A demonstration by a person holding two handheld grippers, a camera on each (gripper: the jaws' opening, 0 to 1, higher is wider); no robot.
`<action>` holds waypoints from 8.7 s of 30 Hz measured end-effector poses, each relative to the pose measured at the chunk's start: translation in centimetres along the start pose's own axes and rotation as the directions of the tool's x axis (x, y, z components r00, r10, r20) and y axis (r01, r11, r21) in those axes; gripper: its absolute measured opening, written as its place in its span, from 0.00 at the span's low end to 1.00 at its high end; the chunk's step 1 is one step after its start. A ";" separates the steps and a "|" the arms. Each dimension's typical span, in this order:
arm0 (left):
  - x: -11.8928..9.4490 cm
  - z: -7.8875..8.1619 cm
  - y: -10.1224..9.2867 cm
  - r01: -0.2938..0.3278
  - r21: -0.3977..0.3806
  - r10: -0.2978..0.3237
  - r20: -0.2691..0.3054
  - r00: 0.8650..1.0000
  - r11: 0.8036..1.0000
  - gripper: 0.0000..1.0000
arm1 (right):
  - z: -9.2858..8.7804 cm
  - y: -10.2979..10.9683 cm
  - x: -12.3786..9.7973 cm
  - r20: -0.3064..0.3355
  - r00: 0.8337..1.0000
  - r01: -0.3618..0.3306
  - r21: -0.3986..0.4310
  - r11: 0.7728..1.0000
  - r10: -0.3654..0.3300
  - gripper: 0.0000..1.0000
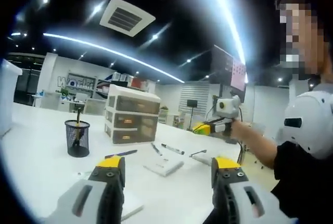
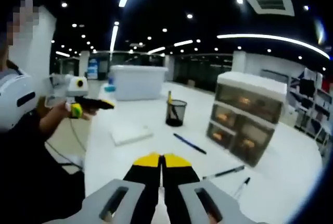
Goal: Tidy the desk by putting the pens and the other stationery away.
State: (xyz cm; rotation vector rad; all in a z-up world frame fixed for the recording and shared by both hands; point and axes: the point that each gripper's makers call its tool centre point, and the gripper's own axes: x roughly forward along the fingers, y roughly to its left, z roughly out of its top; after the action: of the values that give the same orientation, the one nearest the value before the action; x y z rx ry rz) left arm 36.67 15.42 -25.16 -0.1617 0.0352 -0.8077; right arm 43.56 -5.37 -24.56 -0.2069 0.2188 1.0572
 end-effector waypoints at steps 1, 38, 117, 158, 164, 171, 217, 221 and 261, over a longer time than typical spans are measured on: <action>0.0 0.0 0.0 0.000 0.000 0.000 -0.001 1.000 1.000 0.67 | -0.1 -0.2 -0.3 0.007 1.000 0.014 0.000 1.000 -0.014 0.01; -2.9 -2.6 3.1 -0.122 0.087 0.134 -0.152 0.979 0.989 0.72 | -7.8 -0.1 -11.7 -0.012 0.915 0.398 0.192 0.897 -0.403 0.64; -7.1 -3.3 4.3 -0.203 0.057 0.209 -0.134 0.969 0.977 0.74 | -1.2 -0.1 -2.1 -0.438 0.897 -0.029 -0.184 0.983 -0.055 0.65; -9.2 -4.5 4.1 -0.201 0.079 0.212 -0.161 0.964 0.976 0.73 | -0.2 -2.5 9.3 -0.656 0.753 -0.287 -0.265 0.921 0.046 0.62; -9.5 -4.6 4.4 -0.213 0.077 0.224 -0.164 0.961 0.974 0.73 | -1.1 -3.0 10.6 -0.692 0.721 -0.329 -0.291 0.898 0.040 0.62; -9.3 -4.8 3.9 -0.200 0.087 0.213 -0.178 0.961 0.976 0.73 | -1.3 -3.1 12.7 -0.720 0.692 -0.398 -0.318 0.860 0.054 0.59; -11.4 -5.2 3.3 -0.233 0.074 0.242 -0.159 0.957 0.970 0.73 | -6.4 -5.7 21.7 -0.893 0.449 -0.634 -0.300 0.712 0.024 0.27; -11.4 -5.4 3.3 -0.231 0.077 0.241 -0.164 0.956 0.970 0.73 | -6.7 -5.9 22.5 -0.898 0.440 -0.639 -0.293 0.711 0.025 0.23; -9.1 -6.1 1.3 -0.141 0.067 0.152 -0.213 0.965 0.988 0.72 | -8.7 -7.4 23.0 -0.932 0.337 -0.547 -0.079 0.833 0.133 0.04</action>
State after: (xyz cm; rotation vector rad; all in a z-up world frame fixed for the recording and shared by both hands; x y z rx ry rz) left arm 30.73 22.03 -31.65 -0.0209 0.2312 -0.6747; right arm 60.29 7.99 -38.78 -1.1867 1.1197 1.3308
